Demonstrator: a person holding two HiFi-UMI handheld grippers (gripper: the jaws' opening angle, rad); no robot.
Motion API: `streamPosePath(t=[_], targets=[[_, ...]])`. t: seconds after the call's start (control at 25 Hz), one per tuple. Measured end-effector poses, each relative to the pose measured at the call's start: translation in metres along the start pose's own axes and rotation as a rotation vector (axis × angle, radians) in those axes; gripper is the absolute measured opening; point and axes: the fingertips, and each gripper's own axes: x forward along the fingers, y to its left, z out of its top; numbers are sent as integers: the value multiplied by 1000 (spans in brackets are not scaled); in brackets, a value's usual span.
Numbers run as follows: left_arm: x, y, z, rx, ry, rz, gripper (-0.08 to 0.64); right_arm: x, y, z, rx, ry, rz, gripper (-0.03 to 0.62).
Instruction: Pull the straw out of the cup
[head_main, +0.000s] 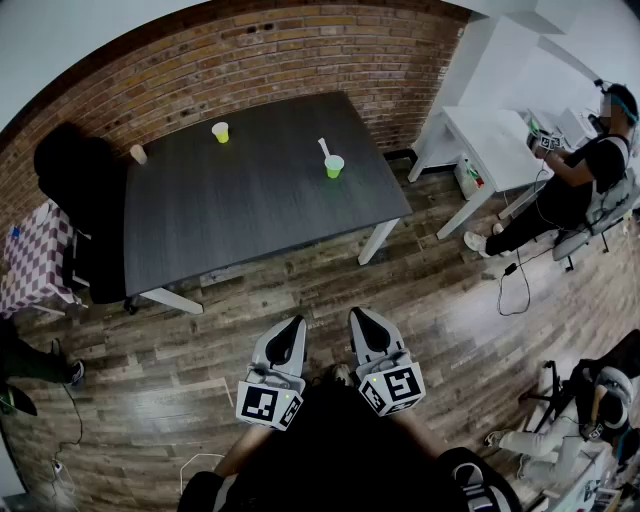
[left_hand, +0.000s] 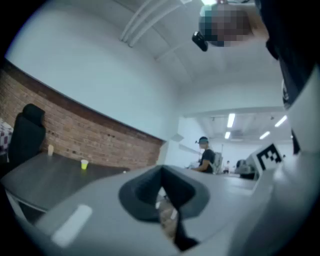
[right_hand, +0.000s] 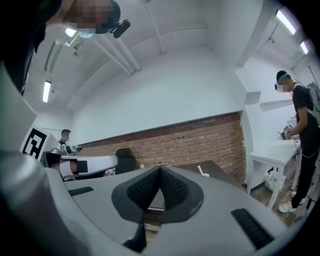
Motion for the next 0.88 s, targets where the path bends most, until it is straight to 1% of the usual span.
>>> streamPosePath(t=[0.36,0.6,0.88], targets=[[2,-4,-2,8,1,-11,5,-2,-3,-2,-6,-1,-2,5],[6,-11,-5,8,8,-9,4,-7,-11,0,56,-19,11,5],[19,-23,-7,15,12,-2,4,-13,-26,0,63,-20,21,5]])
